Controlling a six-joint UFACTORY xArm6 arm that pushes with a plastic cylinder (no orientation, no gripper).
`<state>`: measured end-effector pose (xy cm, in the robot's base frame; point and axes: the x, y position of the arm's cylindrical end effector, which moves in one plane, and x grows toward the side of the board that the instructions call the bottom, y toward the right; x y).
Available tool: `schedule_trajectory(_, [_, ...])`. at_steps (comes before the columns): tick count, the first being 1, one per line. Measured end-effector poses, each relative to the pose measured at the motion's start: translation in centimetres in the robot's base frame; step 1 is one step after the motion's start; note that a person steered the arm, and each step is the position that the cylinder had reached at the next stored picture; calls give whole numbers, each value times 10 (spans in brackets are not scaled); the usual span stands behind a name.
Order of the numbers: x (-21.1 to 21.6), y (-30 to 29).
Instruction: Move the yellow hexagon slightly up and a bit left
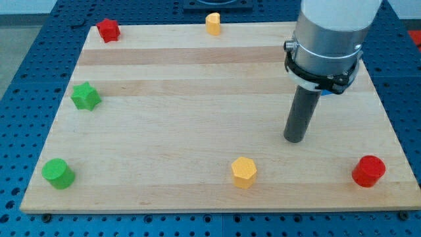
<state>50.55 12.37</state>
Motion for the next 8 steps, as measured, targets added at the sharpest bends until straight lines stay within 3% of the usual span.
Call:
schedule_trajectory(2, [-3,-1])
schedule_trajectory(6, [-89,-73])
schedule_trajectory(8, [-89,-75])
